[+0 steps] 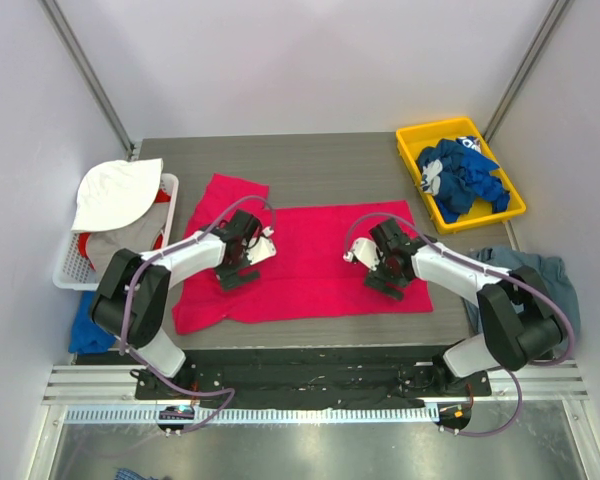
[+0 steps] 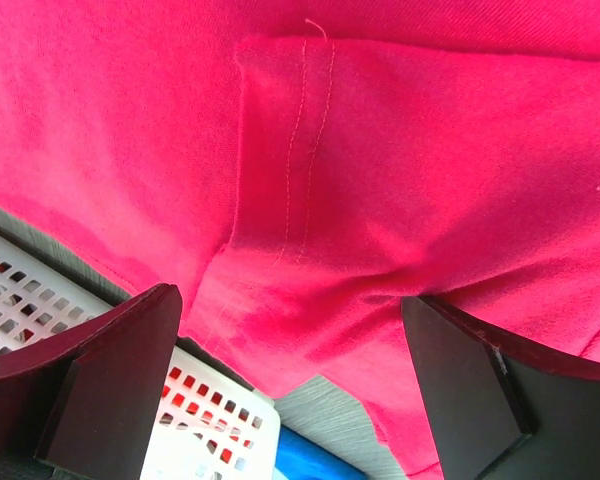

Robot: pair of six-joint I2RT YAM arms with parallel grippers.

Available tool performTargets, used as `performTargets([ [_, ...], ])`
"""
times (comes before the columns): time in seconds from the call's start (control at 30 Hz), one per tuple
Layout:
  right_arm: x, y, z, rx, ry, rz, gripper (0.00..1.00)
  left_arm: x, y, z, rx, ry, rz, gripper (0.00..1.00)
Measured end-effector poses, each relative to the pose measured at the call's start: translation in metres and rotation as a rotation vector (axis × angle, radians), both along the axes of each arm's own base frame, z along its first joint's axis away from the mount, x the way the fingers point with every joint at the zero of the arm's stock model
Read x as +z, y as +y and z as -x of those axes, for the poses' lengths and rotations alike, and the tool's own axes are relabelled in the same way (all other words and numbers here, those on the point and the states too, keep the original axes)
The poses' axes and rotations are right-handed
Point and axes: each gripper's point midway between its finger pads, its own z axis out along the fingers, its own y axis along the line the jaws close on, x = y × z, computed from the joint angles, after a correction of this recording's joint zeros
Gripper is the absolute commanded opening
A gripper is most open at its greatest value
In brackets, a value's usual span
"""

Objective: Fold and stack the t-shirts
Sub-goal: Fold the tshirt

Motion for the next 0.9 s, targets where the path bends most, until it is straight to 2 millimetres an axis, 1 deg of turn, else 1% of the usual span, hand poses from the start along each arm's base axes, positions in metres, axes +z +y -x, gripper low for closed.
performTargets([
  [0.27, -0.002, -0.001, 0.019, 0.021, 0.037, -0.007, 0.83, 0.000, 0.005, 0.009, -0.012, -0.010, -0.016, 1.00],
  [0.47, -0.003, 0.002, 0.041, 0.049, 0.082, -0.010, 0.82, 0.000, 0.008, 0.014, -0.014, -0.011, -0.017, 1.00],
  [0.6, -0.002, 0.001, 0.050, 0.051, 0.094, -0.008, 0.83, 0.001, 0.008, 0.016, -0.013, -0.016, -0.011, 1.00],
  [0.77, 0.004, -0.003, 0.050, 0.027, 0.074, 0.002, 0.83, 0.003, 0.004, 0.019, -0.007, -0.014, 0.020, 1.00],
  [0.83, 0.011, -0.004, 0.045, 0.017, 0.042, 0.004, 0.83, 0.007, 0.001, 0.020, -0.002, -0.019, 0.051, 1.00],
  [0.9, 0.023, -0.002, 0.035, 0.001, -0.011, -0.008, 0.83, 0.016, -0.004, 0.019, 0.004, -0.048, 0.091, 1.00],
])
